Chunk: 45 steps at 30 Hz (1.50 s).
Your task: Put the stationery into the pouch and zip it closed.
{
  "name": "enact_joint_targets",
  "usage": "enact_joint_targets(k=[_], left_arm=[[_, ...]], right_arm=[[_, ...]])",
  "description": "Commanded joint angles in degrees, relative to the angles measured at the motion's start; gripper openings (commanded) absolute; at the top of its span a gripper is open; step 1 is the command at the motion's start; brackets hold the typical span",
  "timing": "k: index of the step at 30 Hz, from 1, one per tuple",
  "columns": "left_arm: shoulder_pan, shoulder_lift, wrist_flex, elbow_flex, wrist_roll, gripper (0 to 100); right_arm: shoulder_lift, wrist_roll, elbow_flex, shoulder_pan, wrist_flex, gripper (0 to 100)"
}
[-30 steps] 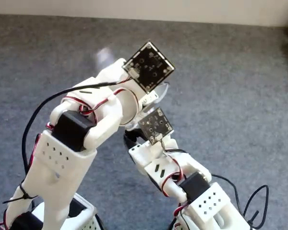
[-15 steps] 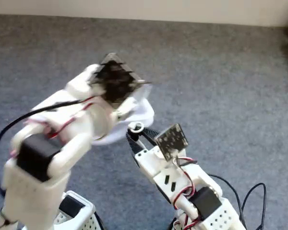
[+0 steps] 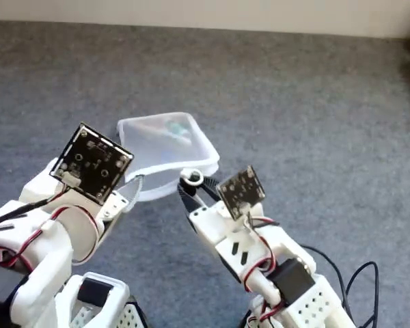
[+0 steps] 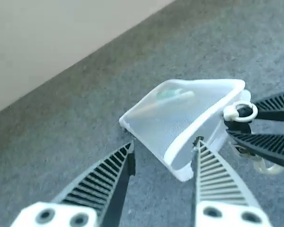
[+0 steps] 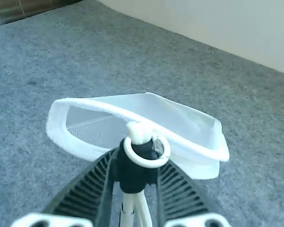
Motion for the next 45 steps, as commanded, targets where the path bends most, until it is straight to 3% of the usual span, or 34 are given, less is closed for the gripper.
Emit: enact_joint_targets(k=[1, 6, 12, 18, 24, 33, 38, 45], left_arm=[[-4.88, 0.13, 0.88, 0.48, 0.62, 20], [-9.98, -1.19, 0.88, 5.93, 0.53, 20], [-9.98, -1.19, 0.79, 15.25, 0.53, 20], [-12.00, -1.19, -0.09, 21.85, 0.53, 20], [-17.10, -0.84, -13.63, 30.81, 5.01, 20], [-16.92, -0.84, -34.73, 39.69, 15.03, 20], [-11.82, -0.75, -41.67, 42.42, 16.70, 20], [0.31, -0.75, -47.65, 42.33, 16.70, 20]], right_arm=[[7.87, 0.00, -10.51, 0.31, -0.13, 0.5], [17.98, 0.00, -20.88, 0.57, -0.13, 0.5], [29.05, 0.00, -33.19, 0.57, -0.13, 0.5], [31.60, 0.09, -36.18, -1.19, 1.80, 0.5], [26.68, 1.67, -35.21, -5.14, 12.26, 0.5], [16.13, 4.75, -26.51, -8.22, 20.70, 0.5], [7.96, 4.75, -17.98, -10.86, 20.97, 0.5], [0.31, 4.84, -9.54, -12.88, 21.05, 0.5]])
